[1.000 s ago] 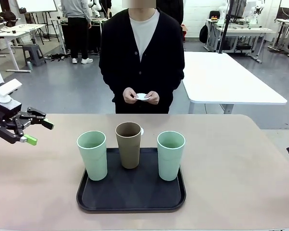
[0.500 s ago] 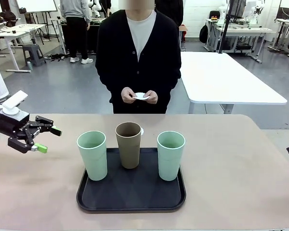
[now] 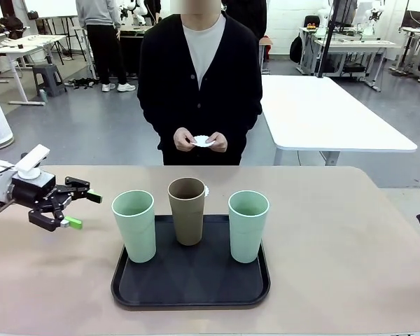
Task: Place coasters on the table and set cups on them.
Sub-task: Pick up one Reusable plastic cup and place it on a coaster set by the human.
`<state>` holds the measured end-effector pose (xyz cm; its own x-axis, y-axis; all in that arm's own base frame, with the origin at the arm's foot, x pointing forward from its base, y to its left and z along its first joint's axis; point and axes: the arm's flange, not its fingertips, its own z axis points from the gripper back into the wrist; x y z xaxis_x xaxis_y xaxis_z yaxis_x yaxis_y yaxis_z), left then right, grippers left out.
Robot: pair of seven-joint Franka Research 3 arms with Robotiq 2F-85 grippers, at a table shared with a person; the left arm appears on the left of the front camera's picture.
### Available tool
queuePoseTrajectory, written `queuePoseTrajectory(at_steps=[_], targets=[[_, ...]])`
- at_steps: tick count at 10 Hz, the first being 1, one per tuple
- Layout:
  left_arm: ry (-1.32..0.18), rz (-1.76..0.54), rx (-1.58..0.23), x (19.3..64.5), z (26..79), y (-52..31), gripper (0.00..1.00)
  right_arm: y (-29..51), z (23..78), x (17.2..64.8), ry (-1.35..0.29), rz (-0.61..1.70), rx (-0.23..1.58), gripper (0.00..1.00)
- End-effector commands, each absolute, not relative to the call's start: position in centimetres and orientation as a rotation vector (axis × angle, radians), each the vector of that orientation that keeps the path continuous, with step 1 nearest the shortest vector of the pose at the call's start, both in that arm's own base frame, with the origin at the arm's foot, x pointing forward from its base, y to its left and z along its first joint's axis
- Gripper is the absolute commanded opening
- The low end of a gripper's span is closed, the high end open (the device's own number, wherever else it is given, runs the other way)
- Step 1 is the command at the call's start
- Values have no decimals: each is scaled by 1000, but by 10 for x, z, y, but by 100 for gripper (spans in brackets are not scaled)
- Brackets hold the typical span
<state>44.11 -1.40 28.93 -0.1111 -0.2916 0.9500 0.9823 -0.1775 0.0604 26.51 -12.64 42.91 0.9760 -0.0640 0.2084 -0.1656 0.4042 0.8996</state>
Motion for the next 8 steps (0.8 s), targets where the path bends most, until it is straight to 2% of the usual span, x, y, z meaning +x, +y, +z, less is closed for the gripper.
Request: queuePoseTrajectory(at_steps=[1, 8], targets=[[-1065, -1558, -1055, 450, 280, -25, 100, -126, 428, 266, -228, 66, 1167, 100], [-937, -1452, -1169, 461, 259, -71, 100, -126, 428, 266, -228, 66, 1167, 100]])
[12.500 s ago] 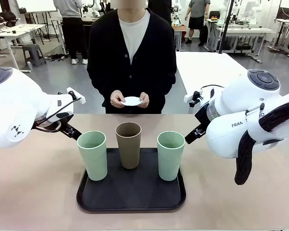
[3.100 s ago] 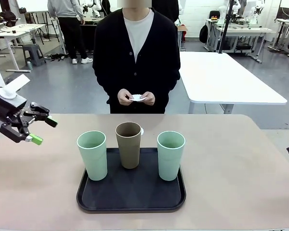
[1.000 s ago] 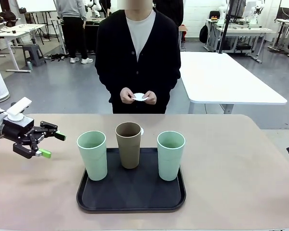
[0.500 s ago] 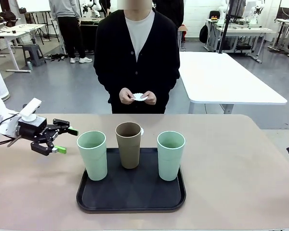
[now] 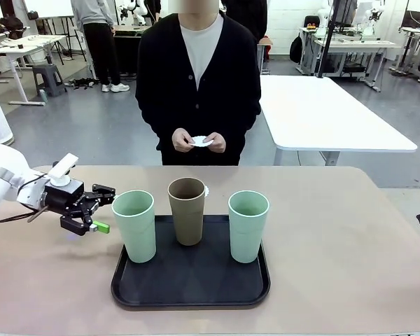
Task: Place coasters on the table and set cups on them.
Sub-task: Pick up one Reusable plastic cup and place it on a coaster set by the human.
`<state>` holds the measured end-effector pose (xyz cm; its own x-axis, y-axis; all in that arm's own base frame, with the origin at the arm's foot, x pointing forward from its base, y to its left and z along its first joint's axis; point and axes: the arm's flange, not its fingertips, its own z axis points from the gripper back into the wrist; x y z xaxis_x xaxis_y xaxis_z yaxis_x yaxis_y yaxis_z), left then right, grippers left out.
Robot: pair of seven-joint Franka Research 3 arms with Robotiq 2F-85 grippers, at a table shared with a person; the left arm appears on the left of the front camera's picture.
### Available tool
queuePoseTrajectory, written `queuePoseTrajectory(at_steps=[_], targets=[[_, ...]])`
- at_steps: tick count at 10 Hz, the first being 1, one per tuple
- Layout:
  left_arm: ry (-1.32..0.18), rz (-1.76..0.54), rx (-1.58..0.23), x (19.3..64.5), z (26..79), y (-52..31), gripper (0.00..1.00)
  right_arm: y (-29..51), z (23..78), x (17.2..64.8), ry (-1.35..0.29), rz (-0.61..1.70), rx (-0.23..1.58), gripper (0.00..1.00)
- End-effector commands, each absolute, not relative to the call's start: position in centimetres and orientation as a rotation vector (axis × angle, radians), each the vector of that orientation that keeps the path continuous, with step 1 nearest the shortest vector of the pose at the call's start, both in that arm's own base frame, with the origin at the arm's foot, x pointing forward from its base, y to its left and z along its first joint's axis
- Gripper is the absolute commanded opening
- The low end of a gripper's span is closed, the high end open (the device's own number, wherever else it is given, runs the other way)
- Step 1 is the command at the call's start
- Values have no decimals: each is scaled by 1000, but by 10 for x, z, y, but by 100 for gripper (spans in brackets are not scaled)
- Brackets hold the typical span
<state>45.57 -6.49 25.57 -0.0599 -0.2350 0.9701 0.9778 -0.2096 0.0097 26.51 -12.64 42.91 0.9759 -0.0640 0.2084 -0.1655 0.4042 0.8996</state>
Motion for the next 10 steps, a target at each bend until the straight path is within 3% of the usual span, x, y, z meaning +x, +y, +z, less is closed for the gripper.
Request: queuePoseTrajectory(at_steps=[1, 10], targets=[[-911, -1440, -1188, 457, 259, -74, 100, -126, 428, 266, -228, 66, 1167, 100], [-852, -1520, -1282, 444, 247, -105, 100, -126, 428, 266, -228, 66, 1167, 100]])
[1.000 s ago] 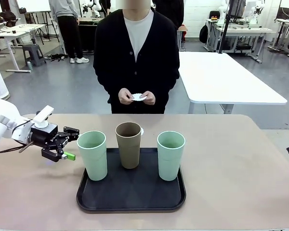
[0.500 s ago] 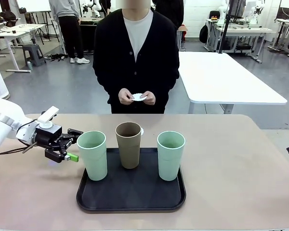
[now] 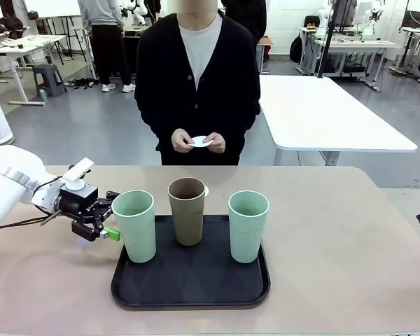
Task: Place coasters on the table and set cups on them.
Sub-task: Pick up one Reusable plastic cup and place it on a coaster set by the human.
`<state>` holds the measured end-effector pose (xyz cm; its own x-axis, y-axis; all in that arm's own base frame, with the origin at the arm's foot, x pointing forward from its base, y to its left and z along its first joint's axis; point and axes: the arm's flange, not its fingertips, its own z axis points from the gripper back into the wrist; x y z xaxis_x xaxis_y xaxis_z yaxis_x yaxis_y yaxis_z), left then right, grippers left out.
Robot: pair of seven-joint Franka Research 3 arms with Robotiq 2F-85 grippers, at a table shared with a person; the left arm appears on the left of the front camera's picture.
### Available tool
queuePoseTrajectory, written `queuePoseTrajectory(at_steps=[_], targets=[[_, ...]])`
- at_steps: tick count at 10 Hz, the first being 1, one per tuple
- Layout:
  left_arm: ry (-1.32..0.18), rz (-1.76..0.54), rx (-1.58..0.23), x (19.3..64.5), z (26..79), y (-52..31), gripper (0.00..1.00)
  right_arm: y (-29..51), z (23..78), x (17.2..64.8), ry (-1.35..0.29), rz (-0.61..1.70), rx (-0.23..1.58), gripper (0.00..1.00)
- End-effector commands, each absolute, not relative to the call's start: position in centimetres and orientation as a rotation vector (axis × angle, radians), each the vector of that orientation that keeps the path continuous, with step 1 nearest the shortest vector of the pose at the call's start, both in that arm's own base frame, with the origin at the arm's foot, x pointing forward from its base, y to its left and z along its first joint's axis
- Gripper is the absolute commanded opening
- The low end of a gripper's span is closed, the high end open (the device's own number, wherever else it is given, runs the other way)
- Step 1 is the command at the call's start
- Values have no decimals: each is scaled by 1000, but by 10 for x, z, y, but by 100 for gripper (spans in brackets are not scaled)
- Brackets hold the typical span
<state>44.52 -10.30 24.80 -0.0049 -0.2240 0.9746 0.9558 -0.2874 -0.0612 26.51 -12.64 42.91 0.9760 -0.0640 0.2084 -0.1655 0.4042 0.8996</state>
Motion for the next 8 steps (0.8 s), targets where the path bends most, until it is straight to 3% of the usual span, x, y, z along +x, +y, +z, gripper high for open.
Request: queuePoseTrajectory(at_steps=[1, 8], targets=[[-843, -1526, -1291, 443, 245, -107, 100, -126, 428, 266, -228, 66, 1167, 100], [-831, -1602, -1352, 433, 233, -131, 100, -126, 428, 266, -228, 66, 1167, 100]])
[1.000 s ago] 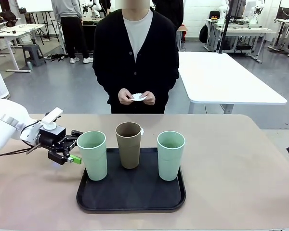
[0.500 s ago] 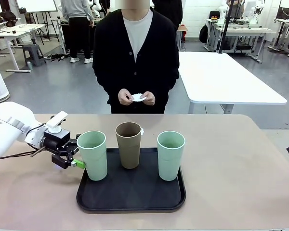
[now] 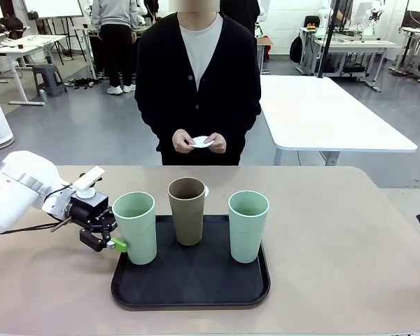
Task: Place coasters on the table and set cups on them.
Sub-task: Pick up one Reusable plastic cup and place it on a coaster set by the human.
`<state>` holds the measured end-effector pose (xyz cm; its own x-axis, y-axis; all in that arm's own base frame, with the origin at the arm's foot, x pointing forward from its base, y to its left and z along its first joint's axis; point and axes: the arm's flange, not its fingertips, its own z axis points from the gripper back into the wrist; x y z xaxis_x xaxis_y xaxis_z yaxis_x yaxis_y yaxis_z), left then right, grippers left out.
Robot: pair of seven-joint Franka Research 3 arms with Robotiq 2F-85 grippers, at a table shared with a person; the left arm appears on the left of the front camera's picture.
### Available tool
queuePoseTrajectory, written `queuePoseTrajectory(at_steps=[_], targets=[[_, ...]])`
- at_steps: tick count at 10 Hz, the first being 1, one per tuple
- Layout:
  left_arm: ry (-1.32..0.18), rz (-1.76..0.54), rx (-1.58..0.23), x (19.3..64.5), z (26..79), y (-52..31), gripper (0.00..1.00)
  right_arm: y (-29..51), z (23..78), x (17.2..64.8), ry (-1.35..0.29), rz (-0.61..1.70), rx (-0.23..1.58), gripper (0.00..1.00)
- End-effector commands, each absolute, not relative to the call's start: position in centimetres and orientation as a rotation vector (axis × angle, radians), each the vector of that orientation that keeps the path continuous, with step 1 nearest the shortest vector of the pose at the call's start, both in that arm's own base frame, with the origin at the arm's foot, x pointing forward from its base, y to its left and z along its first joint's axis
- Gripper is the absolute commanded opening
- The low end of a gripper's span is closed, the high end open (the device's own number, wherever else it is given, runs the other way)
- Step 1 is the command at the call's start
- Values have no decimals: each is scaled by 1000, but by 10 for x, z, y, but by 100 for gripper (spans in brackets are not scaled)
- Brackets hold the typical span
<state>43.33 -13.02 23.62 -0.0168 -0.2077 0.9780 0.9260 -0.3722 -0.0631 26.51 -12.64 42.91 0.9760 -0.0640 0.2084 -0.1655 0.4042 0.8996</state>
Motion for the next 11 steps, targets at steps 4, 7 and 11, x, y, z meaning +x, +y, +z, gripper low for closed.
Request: queuePoseTrajectory(at_steps=[4, 7, 11], targets=[[-867, -1647, -1363, 435, 233, -131, 30, -126, 428, 266, -228, 66, 1167, 100], [-861, -1643, -1384, 435, 237, -130, 0, -126, 428, 266, -228, 66, 1167, 100], [-926, -1532, -1356, 424, 319, -132, 29, -126, 428, 266, -228, 66, 1167, 100]])
